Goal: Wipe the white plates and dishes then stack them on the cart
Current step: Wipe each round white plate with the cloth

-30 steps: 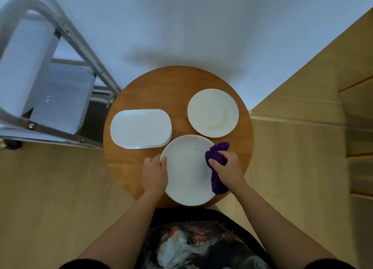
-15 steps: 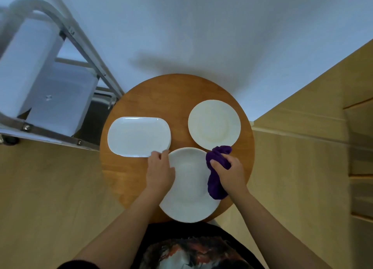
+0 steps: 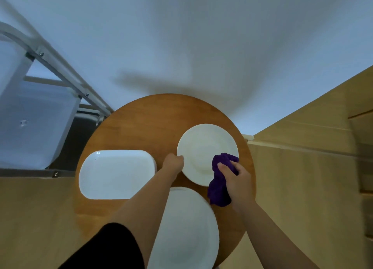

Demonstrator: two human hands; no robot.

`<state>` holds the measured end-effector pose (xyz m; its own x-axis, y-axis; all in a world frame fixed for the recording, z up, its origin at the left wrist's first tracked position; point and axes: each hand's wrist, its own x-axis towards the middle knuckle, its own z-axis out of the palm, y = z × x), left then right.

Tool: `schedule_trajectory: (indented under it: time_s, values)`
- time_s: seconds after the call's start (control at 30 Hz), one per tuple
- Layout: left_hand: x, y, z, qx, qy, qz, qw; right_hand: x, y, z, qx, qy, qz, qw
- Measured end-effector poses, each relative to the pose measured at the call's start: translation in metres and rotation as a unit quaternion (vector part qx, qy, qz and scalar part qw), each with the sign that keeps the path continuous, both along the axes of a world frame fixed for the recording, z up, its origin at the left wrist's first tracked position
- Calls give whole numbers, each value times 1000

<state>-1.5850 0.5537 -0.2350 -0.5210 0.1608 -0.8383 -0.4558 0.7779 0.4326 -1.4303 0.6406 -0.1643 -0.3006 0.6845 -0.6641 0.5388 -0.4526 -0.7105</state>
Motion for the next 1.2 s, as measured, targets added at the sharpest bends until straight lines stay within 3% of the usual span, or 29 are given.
schedule_trajectory:
  time_s: [0.17,0.5,0.67,0.73,0.8,0.87,1.03,1.2]
  values:
    - [6,16,-13,35,-33,124,991,0,16,-15,-1,-12,-12,1000]
    - [8,38,13,105,-17,133,985,4,33,-2,11,-4,-80,997]
    - [24,36,50,171,-53,160,971,-8,24,25,217,-49,-78,972]
    - [31,32,70,190,-71,190,961,-17,20,33,258,-138,-16,956]
    - [37,27,92,211,-66,199,955,-25,15,39,252,-278,147,915]
    - [43,20,113,223,-57,197,953,-26,11,44,248,-331,217,884]
    - [59,-9,161,273,-40,199,940,-28,-4,63,356,-290,160,874]
    - [56,-37,203,309,-5,193,931,-38,-25,104,462,-117,71,876]
